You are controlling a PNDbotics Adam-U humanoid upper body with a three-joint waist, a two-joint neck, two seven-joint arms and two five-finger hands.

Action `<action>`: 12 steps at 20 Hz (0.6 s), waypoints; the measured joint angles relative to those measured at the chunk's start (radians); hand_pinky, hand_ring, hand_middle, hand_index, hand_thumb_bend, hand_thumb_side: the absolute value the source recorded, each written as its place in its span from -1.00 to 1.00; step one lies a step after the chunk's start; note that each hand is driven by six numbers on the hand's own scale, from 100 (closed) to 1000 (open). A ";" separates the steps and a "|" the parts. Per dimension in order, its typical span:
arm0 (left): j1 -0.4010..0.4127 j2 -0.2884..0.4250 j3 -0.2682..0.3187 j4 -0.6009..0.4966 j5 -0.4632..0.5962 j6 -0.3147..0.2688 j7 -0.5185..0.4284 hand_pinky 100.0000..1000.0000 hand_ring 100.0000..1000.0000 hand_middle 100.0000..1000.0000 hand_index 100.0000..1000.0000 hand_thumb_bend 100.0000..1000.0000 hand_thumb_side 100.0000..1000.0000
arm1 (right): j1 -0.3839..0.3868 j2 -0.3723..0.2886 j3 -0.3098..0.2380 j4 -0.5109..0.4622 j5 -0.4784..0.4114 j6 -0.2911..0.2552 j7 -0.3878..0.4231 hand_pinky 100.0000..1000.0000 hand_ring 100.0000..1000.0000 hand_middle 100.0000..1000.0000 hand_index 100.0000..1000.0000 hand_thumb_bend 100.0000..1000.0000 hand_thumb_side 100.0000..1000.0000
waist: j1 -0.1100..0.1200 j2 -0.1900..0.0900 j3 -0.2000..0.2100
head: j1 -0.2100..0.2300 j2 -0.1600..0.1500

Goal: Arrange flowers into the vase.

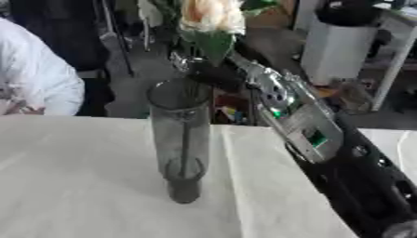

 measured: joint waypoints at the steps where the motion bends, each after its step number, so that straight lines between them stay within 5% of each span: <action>1: 0.000 -0.002 0.000 0.000 0.000 0.000 0.000 0.55 0.75 0.74 0.88 -1.00 1.00 | 0.000 0.000 0.001 0.000 0.002 -0.002 0.005 0.34 0.39 -0.03 0.22 -0.85 0.87 | 0.001 0.000 0.000 | 0.000 0.000; 12: 0.000 -0.002 0.000 0.000 0.000 -0.001 0.003 0.55 0.75 0.74 0.88 -1.00 1.00 | 0.008 -0.007 0.013 0.000 0.036 -0.027 0.053 0.39 0.47 0.13 0.44 -0.68 1.00 | 0.002 0.003 -0.003 | -0.001 0.000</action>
